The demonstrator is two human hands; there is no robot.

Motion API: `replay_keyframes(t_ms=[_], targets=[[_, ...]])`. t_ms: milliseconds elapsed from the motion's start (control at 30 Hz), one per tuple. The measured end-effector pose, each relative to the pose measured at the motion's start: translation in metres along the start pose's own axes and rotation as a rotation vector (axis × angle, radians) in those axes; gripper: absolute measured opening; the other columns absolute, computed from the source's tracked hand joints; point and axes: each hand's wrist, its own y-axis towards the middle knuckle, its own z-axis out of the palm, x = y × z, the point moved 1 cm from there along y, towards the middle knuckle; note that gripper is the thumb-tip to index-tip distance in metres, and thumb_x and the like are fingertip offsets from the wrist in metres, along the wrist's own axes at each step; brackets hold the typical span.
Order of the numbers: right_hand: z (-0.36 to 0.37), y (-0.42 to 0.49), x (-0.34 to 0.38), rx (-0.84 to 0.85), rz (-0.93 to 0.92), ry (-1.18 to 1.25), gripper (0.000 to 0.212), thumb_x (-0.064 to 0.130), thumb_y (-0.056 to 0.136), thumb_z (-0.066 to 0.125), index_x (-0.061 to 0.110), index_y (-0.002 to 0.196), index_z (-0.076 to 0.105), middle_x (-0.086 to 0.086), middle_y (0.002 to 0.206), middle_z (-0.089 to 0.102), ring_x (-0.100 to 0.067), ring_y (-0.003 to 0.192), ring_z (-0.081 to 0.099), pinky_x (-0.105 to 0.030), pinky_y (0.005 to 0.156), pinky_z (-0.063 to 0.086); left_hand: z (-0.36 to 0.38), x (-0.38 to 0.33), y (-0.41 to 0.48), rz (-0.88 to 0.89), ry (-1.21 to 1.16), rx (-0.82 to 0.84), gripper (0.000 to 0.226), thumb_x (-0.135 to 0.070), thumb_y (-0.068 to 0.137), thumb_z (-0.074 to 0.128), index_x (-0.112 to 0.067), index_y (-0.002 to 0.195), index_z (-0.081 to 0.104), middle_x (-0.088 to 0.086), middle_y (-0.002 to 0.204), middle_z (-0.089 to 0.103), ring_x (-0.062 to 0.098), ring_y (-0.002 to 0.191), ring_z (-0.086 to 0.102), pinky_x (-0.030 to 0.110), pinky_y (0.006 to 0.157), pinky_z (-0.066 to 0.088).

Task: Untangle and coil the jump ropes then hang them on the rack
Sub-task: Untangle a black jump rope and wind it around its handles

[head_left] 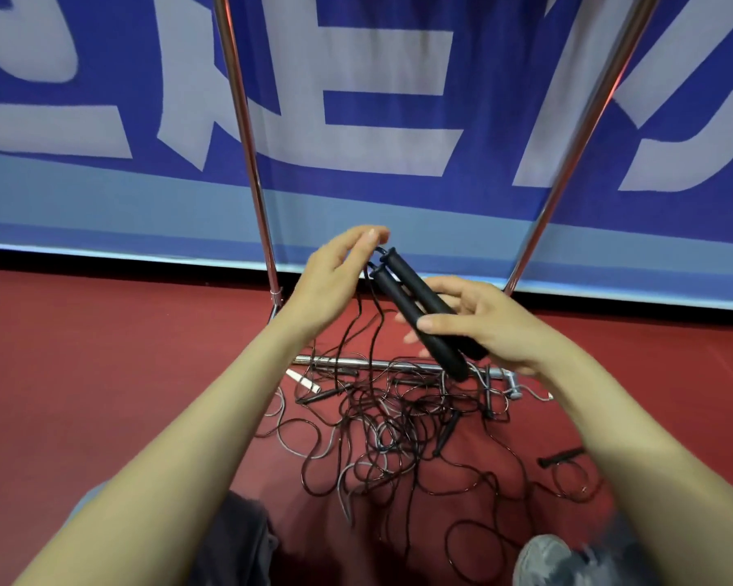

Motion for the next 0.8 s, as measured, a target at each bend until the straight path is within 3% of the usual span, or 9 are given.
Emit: replay_keyframes(t_ms=[67, 133, 267, 400, 567, 600, 700, 767, 800], targets=[[-0.005, -0.006, 0.002, -0.014, -0.012, -0.088, 0.039, 0.006, 0.083, 0.066, 0.019, 0.119, 0.060, -0.007, 0.104, 0.073, -0.023, 0.092, 0.072, -0.025, 0.073, 0.056, -0.001, 0.001, -0.002, -0.057, -0.041, 0.157, 0.045, -0.041, 0.102, 0.038, -0.012, 0.078, 0.062, -0.004, 0.068, 0.063, 0.009, 0.067, 0.061, 0.025, 0.080, 0.044], [-0.012, -0.010, 0.003, -0.044, -0.015, -0.196, 0.037, 0.004, 0.086, 0.065, 0.021, 0.119, 0.061, -0.004, 0.098, 0.074, -0.019, 0.091, 0.072, -0.023, 0.075, 0.054, -0.001, 0.002, -0.002, -0.120, -0.180, 0.216, 0.038, -0.036, 0.100, 0.045, -0.012, 0.072, 0.054, -0.004, 0.050, 0.042, 0.013, 0.047, 0.041, 0.031, 0.063, 0.042], [-0.018, -0.016, -0.002, 0.001, 0.037, -0.215, 0.042, 0.006, 0.089, 0.064, 0.028, 0.125, 0.057, -0.009, 0.101, 0.071, -0.024, 0.091, 0.070, -0.035, 0.076, 0.058, -0.007, 0.002, 0.001, -0.166, -0.300, 0.234, 0.024, -0.024, 0.095, 0.057, -0.017, 0.072, 0.056, -0.002, 0.059, 0.047, 0.011, 0.054, 0.038, 0.020, 0.055, 0.037], [-0.016, -0.018, -0.005, 0.098, 0.097, -0.150, 0.049, 0.007, 0.091, 0.060, 0.038, 0.128, 0.050, -0.014, 0.104, 0.071, -0.022, 0.083, 0.069, -0.032, 0.067, 0.058, -0.012, 0.005, 0.002, -0.193, -0.267, 0.240, 0.021, -0.018, 0.093, 0.059, -0.016, 0.072, 0.055, -0.001, 0.064, 0.054, 0.007, 0.055, 0.041, 0.019, 0.059, 0.036], [-0.019, -0.017, -0.012, 0.150, 0.304, -0.155, 0.030, 0.011, 0.093, 0.060, 0.017, 0.121, 0.051, -0.013, 0.096, 0.068, -0.034, 0.088, 0.071, -0.040, 0.072, 0.060, -0.011, 0.001, -0.003, -0.151, -0.066, 0.218, 0.016, -0.020, 0.092, 0.062, -0.011, 0.080, 0.061, -0.002, 0.065, 0.061, 0.003, 0.057, 0.050, 0.012, 0.061, 0.038], [-0.021, -0.016, -0.014, 0.131, 0.315, -0.307, 0.022, 0.014, 0.093, 0.060, 0.017, 0.113, 0.052, -0.008, 0.092, 0.068, -0.031, 0.086, 0.071, -0.038, 0.072, 0.059, -0.010, 0.001, -0.004, -0.133, 0.061, 0.220, 0.017, -0.025, 0.091, 0.064, -0.011, 0.081, 0.064, -0.003, 0.066, 0.065, 0.005, 0.061, 0.055, 0.017, 0.064, 0.042], [-0.029, -0.009, -0.016, -0.100, 0.234, -1.164, 0.018, 0.027, 0.097, 0.055, 0.020, 0.112, 0.049, -0.005, 0.091, 0.063, -0.026, 0.078, 0.063, -0.032, 0.065, 0.046, 0.001, 0.007, -0.006, -0.045, 0.519, 0.168, 0.021, -0.035, 0.091, 0.063, -0.016, 0.085, 0.068, -0.005, 0.070, 0.071, 0.017, 0.066, 0.061, 0.029, 0.066, 0.044], [-0.030, -0.004, -0.017, -0.342, 0.107, -1.448, 0.024, 0.024, 0.099, 0.048, 0.014, 0.121, 0.045, -0.010, 0.100, 0.061, -0.033, 0.083, 0.060, -0.035, 0.065, 0.042, 0.014, 0.005, -0.007, -0.059, 0.508, 0.103, 0.022, -0.034, 0.095, 0.057, -0.014, 0.088, 0.064, -0.003, 0.070, 0.071, 0.016, 0.056, 0.053, 0.027, 0.059, 0.041], [-0.031, -0.002, -0.018, -0.451, 0.032, -1.465, 0.026, 0.022, 0.100, 0.045, 0.012, 0.124, 0.044, -0.011, 0.101, 0.060, -0.035, 0.084, 0.059, -0.037, 0.065, 0.044, 0.019, 0.002, -0.007, -0.112, 0.358, 0.090, 0.022, -0.033, 0.097, 0.054, -0.014, 0.089, 0.063, -0.002, 0.069, 0.071, 0.015, 0.052, 0.049, 0.027, 0.057, 0.040]])
